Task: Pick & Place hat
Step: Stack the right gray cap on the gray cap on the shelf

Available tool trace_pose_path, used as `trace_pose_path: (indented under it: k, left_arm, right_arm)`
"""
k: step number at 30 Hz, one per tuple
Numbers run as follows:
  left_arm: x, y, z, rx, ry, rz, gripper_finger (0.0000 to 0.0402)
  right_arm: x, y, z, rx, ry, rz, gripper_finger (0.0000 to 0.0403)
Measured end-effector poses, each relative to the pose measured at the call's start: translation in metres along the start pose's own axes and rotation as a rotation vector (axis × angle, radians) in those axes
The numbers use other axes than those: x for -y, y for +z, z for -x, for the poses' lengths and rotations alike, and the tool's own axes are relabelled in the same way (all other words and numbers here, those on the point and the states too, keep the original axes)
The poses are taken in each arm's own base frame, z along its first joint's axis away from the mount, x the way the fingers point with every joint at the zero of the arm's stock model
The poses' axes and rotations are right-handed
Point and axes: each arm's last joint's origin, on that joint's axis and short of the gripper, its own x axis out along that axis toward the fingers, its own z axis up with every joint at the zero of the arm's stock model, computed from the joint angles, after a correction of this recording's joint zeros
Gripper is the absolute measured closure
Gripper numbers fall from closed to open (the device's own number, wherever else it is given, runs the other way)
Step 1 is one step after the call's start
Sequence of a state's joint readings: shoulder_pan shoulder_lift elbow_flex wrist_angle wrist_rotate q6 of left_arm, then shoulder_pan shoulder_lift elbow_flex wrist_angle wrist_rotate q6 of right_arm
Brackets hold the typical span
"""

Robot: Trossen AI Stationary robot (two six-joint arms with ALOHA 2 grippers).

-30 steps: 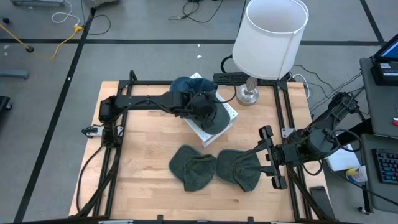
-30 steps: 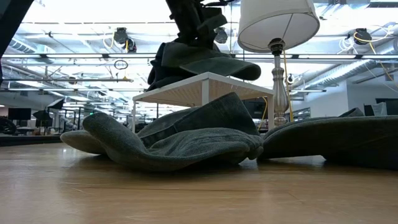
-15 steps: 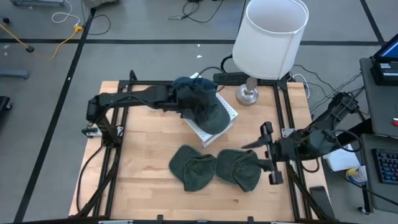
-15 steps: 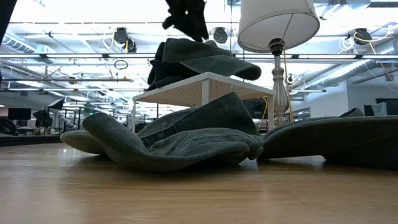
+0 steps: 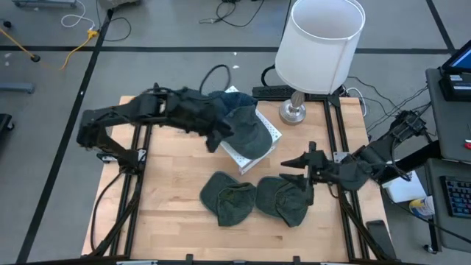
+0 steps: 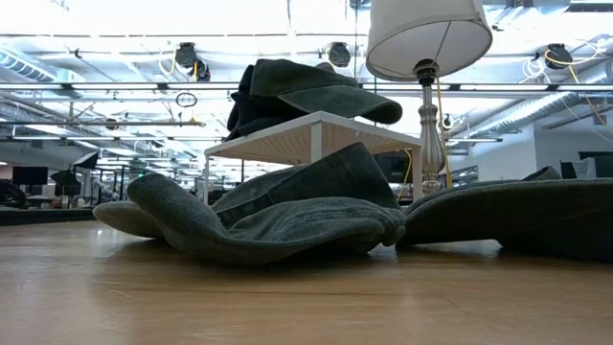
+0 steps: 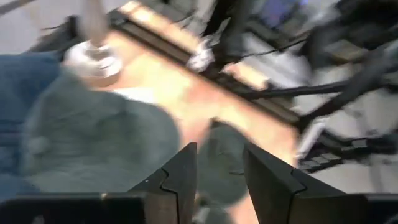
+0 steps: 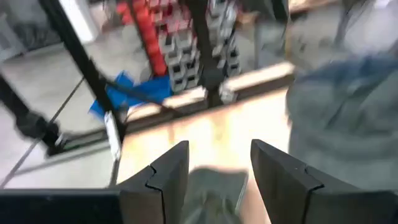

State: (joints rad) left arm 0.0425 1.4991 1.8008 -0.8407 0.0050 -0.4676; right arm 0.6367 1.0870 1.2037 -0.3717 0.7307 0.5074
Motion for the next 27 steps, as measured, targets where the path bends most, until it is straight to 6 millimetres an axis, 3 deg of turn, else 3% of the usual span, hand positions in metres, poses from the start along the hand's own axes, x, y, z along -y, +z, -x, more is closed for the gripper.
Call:
trace_pose_path:
  k: [6,11,20,27]
  left_arm:
    - [0.022,-0.004,0.033,0.023,-0.181,-0.011,0.0220]
    - [0.032,-0.019,0.050,-0.114,-0.303,-0.049,0.0169]
    - [0.051,-0.044,0.057,-0.283,-0.362,-0.041,0.0144]
    - [0.063,-0.055,0.062,-0.338,-0.393,-0.033,0.0144]
  right_arm:
    - [0.021,-0.008,-0.013,-0.220,0.016,-0.087,0.0187]
    - [0.042,-0.011,-0.021,-0.371,-0.005,-0.140,0.0151]
    - [0.075,-0.023,-0.041,-0.667,-0.068,-0.250,0.0167]
    - [0.096,-0.036,-0.057,-0.828,-0.184,-0.223,0.0165]
